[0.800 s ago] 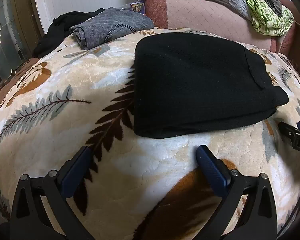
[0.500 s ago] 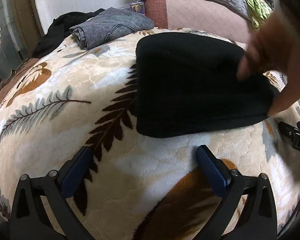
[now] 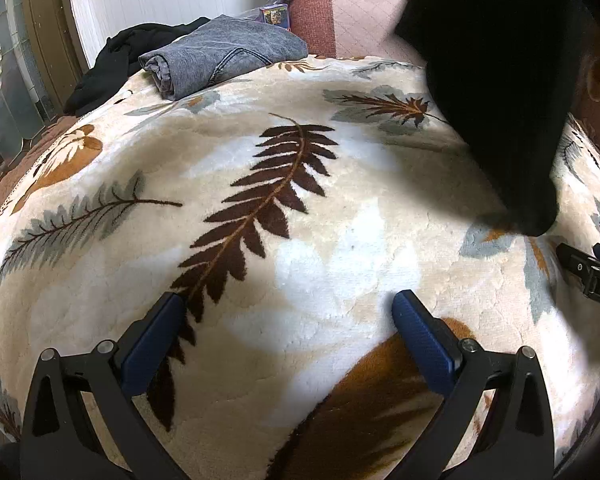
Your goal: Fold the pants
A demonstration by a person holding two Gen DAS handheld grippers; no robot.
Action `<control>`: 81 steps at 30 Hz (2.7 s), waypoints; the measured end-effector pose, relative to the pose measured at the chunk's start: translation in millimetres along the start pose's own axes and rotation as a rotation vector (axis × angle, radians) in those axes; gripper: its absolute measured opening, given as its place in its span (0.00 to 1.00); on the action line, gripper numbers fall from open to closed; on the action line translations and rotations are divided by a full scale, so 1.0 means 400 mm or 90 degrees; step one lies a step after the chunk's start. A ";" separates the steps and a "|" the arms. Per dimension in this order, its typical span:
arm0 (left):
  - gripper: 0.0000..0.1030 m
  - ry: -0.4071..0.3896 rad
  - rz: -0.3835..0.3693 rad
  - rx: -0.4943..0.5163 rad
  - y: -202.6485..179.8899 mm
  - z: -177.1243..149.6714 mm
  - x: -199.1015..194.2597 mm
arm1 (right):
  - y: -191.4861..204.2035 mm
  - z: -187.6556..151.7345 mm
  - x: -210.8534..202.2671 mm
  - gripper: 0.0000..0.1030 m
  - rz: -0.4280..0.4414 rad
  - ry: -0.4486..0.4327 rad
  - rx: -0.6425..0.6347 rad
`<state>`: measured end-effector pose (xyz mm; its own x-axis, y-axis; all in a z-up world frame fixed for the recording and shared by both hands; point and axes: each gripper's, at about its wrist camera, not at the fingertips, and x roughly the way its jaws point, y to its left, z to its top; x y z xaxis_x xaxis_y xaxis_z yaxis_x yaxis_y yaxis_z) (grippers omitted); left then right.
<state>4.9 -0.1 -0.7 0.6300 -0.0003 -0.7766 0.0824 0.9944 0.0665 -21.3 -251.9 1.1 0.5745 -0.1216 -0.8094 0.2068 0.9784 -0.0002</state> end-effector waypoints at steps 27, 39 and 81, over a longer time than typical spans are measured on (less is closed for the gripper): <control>1.00 0.001 0.000 -0.001 -0.004 -0.007 -0.007 | 0.007 -0.007 -0.002 1.00 0.001 0.001 0.002; 1.00 0.000 -0.001 -0.003 0.000 -0.006 -0.009 | 0.004 -0.004 -0.002 1.00 0.001 0.002 0.003; 1.00 0.000 0.000 -0.002 -0.002 -0.002 -0.003 | 0.008 -0.005 -0.001 1.00 0.003 0.002 0.006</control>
<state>3.3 -0.6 -0.3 0.6303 0.0002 -0.7764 0.0794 0.9947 0.0647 -22.5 -248.4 0.5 0.5726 -0.1168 -0.8115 0.2112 0.9774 0.0083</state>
